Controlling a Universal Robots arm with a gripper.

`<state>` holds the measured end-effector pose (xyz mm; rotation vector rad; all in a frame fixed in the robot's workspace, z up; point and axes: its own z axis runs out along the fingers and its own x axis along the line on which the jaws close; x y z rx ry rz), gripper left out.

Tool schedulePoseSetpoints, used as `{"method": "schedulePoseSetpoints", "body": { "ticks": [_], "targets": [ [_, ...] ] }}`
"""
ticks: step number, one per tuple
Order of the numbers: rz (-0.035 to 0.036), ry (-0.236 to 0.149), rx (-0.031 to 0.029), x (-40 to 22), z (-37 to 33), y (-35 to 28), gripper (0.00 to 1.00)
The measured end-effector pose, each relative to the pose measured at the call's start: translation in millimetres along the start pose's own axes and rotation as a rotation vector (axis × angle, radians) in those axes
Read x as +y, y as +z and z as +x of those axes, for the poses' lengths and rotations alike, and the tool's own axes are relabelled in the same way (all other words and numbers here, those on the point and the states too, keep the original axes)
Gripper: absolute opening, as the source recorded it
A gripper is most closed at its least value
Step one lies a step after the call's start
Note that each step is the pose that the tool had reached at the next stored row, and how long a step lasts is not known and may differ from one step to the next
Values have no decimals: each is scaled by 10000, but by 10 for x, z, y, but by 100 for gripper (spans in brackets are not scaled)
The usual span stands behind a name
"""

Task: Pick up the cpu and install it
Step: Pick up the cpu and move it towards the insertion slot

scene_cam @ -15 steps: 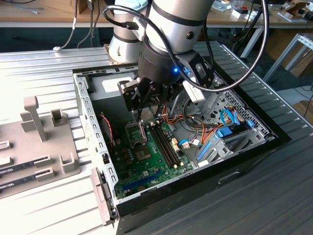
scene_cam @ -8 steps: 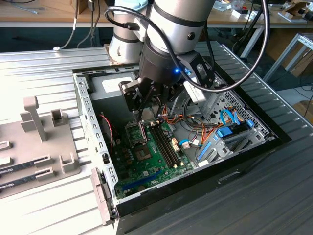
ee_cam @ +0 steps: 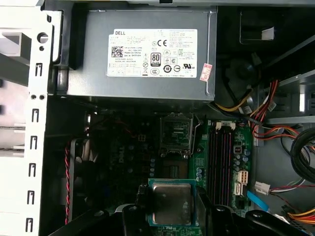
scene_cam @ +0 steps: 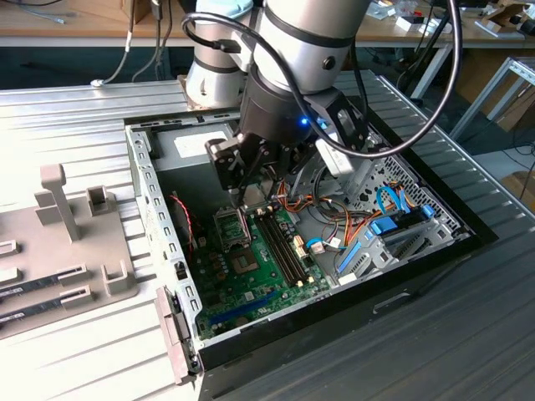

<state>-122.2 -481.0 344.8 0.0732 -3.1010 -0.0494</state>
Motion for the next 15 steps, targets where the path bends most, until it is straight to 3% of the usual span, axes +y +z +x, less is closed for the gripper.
{"method": "schedulePoseSetpoints", "body": {
  "ticks": [15],
  "targets": [
    [0,0,1,-2,-35,16,47]
  ]
}}
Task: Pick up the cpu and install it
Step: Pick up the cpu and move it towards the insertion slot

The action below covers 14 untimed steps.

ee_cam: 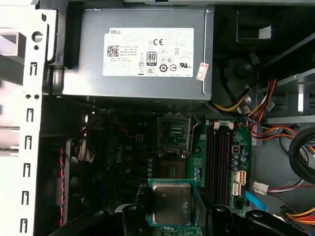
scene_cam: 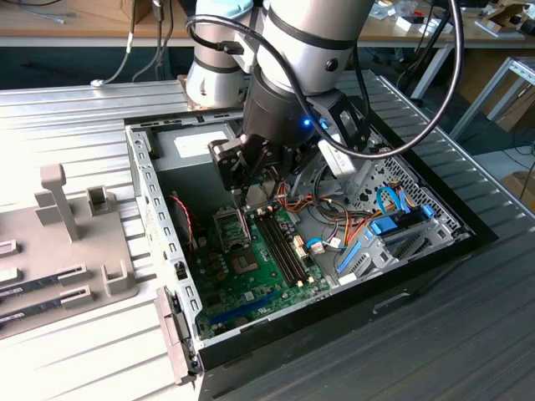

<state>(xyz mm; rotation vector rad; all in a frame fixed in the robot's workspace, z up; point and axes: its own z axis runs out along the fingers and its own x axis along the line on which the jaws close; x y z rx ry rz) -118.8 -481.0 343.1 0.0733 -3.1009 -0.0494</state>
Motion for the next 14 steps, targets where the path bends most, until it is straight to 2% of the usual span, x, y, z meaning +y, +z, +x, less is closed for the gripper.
{"method": "schedulePoseSetpoints", "body": {
  "ticks": [14],
  "targets": [
    [0,0,0,-3,-56,23,47]
  ]
}}
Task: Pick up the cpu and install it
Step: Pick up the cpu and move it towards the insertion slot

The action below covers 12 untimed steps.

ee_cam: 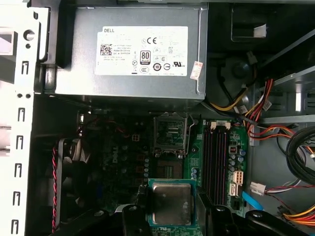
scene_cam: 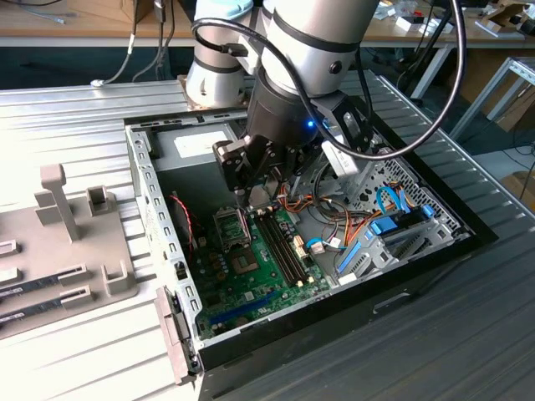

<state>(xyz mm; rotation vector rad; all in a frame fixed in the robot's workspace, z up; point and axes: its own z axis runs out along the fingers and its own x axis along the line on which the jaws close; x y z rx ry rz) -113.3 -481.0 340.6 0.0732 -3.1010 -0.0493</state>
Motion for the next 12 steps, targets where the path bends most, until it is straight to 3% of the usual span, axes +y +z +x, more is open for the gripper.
{"method": "schedulePoseSetpoints", "body": {
  "ticks": [12],
  "targets": [
    [0,0,0,-3,-58,18,47]
  ]
}}
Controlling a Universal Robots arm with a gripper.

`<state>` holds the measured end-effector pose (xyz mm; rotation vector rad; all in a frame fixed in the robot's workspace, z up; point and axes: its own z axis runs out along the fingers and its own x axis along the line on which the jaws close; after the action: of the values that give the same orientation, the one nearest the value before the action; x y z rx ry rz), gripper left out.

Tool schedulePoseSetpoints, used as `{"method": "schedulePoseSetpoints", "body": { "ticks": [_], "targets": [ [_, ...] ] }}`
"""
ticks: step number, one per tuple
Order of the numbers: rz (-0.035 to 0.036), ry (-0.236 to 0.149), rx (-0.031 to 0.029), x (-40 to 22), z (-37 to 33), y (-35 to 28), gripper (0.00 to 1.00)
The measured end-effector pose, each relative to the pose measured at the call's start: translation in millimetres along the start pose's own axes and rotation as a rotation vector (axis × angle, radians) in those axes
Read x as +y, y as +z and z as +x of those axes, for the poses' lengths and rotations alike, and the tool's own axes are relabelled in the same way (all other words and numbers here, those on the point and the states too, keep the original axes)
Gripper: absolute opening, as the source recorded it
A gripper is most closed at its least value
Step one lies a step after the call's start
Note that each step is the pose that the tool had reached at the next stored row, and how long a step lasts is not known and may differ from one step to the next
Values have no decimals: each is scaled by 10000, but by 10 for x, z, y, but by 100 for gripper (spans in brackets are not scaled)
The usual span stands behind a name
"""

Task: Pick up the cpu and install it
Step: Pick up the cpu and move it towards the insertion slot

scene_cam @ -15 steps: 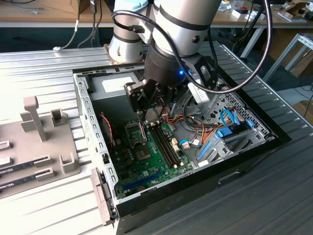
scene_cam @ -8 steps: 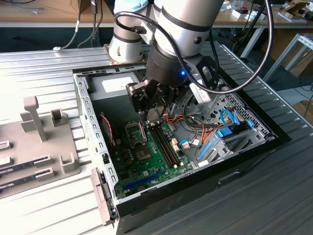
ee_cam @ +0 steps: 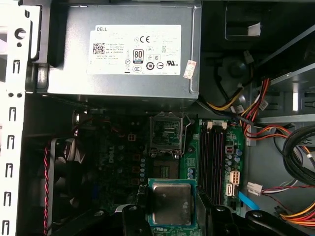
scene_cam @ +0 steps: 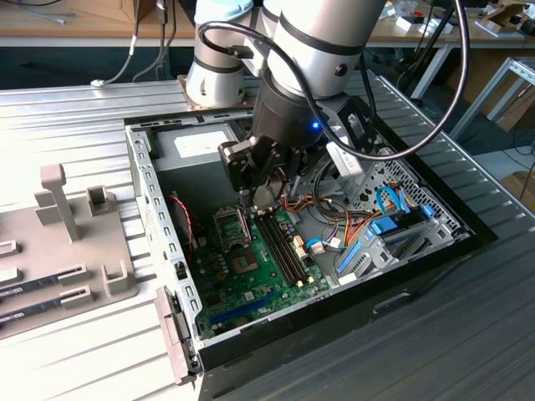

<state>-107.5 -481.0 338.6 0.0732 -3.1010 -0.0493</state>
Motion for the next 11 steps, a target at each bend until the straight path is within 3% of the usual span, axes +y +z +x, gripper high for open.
{"method": "schedulePoseSetpoints", "body": {
  "ticks": [11],
  "targets": [
    [-1,0,0,-3,-49,14,47]
  ]
}}
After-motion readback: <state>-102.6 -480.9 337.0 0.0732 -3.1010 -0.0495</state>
